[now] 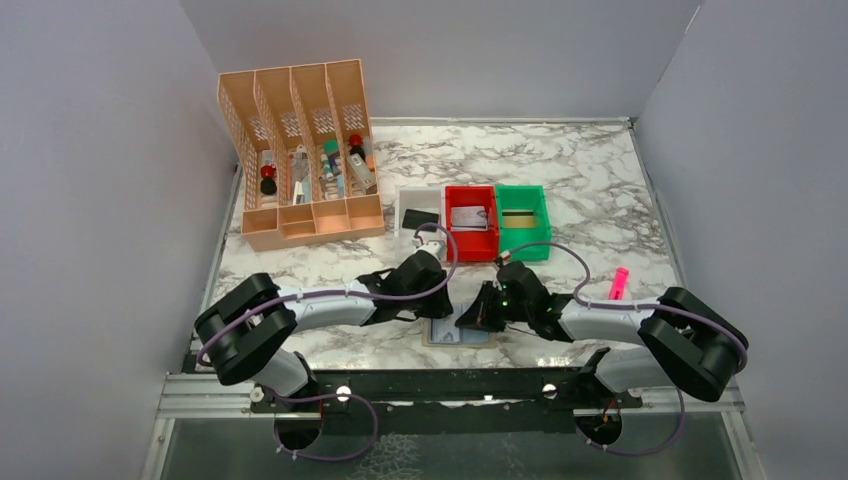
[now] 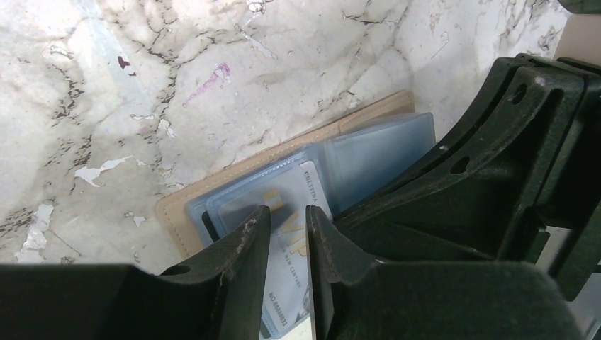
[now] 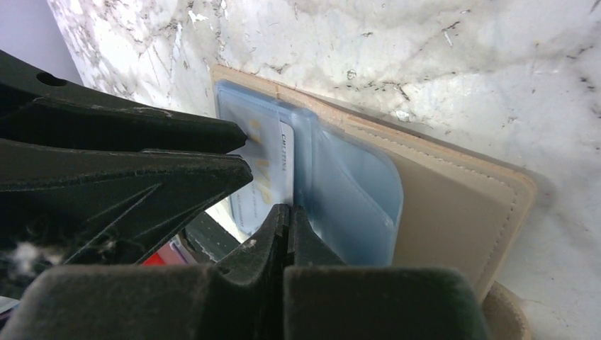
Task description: Take the credit cards out of the card holder
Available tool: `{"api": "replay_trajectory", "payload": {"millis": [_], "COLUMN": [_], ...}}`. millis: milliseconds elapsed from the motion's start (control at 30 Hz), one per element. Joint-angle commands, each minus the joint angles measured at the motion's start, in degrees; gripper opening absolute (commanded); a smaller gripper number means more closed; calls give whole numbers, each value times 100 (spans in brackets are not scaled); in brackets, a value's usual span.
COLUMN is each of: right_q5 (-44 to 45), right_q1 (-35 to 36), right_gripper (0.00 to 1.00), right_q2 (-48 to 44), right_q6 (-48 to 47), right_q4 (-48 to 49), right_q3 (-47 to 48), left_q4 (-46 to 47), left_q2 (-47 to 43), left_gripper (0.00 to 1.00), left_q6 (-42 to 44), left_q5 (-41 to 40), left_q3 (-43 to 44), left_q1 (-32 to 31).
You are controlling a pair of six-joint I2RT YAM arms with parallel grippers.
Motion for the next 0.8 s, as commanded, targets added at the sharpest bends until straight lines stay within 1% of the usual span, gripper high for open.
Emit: {"api": "replay_trajectory", "payload": {"millis": [0, 200, 333, 400, 500, 667, 767], "right_q5": [156, 180, 197, 155, 99, -290, -254], "right_q1": [-54, -110, -157, -208, -296, -506, -537], "right_gripper": [1, 1, 1, 1, 1, 1, 1], "right_q2": [-223, -399, -525, -608, -704, -663, -680], "right_q6": [-72, -58, -70, -81, -147, -127, -128], "right_q4": [-255, -370, -509, -440, -568, -307, -336], "right_q3": [21, -169, -269, -352, -360, -463, -476], "left_q4": [-636, -586, -416, -309, -432, -689, -768], "left_q2": [-93, -193, 19, 146, 190, 175, 170], "left_gripper": [31, 32, 32, 31, 29, 27, 25], "left_q6": [6, -2, 85, 65, 17, 59, 81], "left_q5": [-355, -458, -212, -138, -277, -537, -596], "left_q3": [-262, -328, -377, -400, -435, -456, -455], "left_q1": [-52, -55, -55, -68, -92, -85, -87]}}
